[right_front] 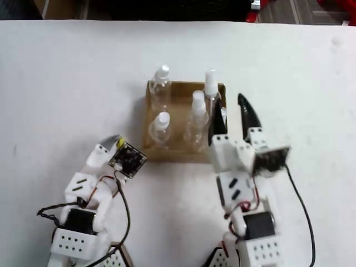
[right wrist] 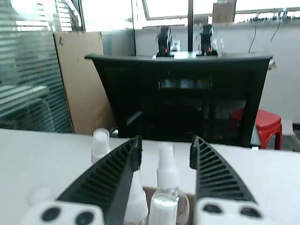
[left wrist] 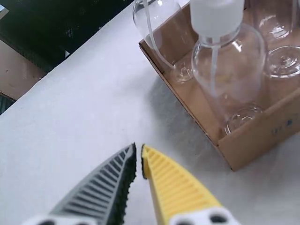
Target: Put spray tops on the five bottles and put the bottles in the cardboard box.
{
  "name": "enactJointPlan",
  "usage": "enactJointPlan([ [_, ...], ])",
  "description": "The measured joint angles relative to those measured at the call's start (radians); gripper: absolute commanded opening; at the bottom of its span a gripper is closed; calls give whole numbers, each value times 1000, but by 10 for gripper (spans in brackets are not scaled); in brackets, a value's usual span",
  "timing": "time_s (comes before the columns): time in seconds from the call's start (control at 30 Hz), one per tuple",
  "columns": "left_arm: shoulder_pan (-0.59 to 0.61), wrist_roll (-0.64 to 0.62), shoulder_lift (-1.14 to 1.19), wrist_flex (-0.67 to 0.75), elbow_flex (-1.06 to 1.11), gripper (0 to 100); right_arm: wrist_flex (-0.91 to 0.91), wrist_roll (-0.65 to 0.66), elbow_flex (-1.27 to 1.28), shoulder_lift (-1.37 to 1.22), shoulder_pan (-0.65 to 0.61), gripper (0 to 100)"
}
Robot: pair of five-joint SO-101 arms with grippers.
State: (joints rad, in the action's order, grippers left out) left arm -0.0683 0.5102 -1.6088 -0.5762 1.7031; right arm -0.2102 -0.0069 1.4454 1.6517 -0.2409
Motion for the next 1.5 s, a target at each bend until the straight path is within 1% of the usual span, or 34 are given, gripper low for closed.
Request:
enactJointPlan([
  [0.1, 0, 0, 0, 0, 0, 24, -150, 0, -89, 133, 0, 142],
  [0.37, 0, 0, 0, 0, 0, 24, -479, 0, -328, 147, -2, 141],
  [0.47, 0, 0, 0, 0, 0, 24, -646, 0, -446, 149, 0, 135],
  [0.53, 0, 0, 0, 0, 0, 24, -775, 0, -525, 150, 0, 91],
  [0.6, 0, 0, 0, 0, 0, 24, -899, 0, -591, 150, 2, 12],
  [0.67, 0, 0, 0, 0, 0, 24, -1005, 0, -620, 152, 3, 34],
  [0.73, 0, 0, 0, 0, 0, 24, -1077, 0, -620, 152, 3, 34],
  [0.8, 0, 0, 0, 0, 0, 24, -1094, 0, -595, 152, 11, 12],
  [0.87, 0, 0, 0, 0, 0, 24, -1073, 0, -539, 152, 57, 18],
  [1.07, 0, 0, 0, 0, 0, 24, -822, 0, -247, 150, 293, 15],
  [1.13, 0, 0, 0, 0, 0, 24, -775, 0, -155, 150, 351, 15],
  [1.23, 0, 0, 0, 0, 0, 24, -756, 0, -52, 150, 374, 15],
  [1.5, 0, 0, 0, 0, 0, 24, -750, 0, 149, 150, 379, 15],
])
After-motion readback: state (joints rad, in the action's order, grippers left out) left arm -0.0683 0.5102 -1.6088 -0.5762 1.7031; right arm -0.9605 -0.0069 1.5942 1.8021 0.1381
